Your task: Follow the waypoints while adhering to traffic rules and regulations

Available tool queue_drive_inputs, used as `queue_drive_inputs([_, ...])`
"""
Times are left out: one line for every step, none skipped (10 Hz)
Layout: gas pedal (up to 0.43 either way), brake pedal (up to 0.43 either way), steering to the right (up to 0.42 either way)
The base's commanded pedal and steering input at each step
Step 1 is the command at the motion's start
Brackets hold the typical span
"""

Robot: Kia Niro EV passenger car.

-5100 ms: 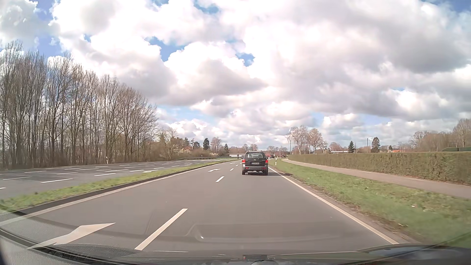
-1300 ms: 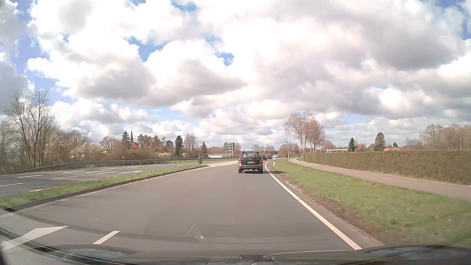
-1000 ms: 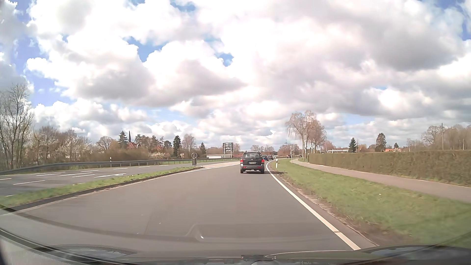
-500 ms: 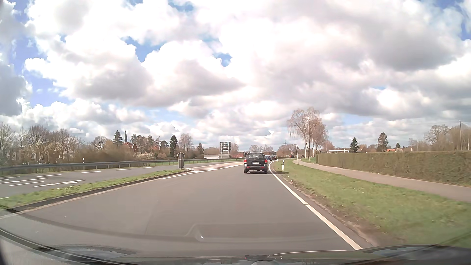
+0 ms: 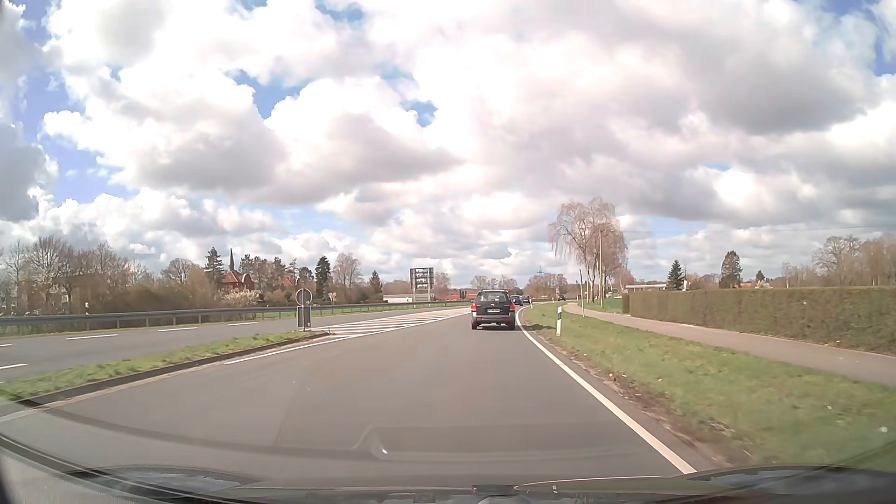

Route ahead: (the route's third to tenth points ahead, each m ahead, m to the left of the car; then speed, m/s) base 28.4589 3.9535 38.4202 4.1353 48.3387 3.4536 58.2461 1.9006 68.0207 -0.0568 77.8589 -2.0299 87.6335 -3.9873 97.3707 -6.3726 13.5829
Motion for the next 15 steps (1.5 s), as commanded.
queue_drive_inputs([0.22, 0.0, 0.005])
queue_drive_inputs([0.209, 0.0, 0.007])
queue_drive_inputs([0.197, 0.0, 0.011])
queue_drive_inputs([0.197, 0.0, 0.013])
queue_drive_inputs([0.189, 0.0, 0.013])
queue_drive_inputs([0.189, 0.0, 0.013])
queue_drive_inputs([0.189, 0.0, 0.013])
queue_drive_inputs([0.189, 0.0, 0.013])
queue_drive_inputs([0.189, 0.0, 0.013])
queue_drive_inputs([0.189, 0.0, 0.013])
queue_drive_inputs([0.189, 0.0, 0.013])
queue_drive_inputs([0.189, 0.0, 0.013])
queue_drive_inputs([0.189, 0.0, 0.013])
queue_drive_inputs([0.177, 0.0, 0.013])
queue_drive_inputs([0.177, 0.0, 0.013])
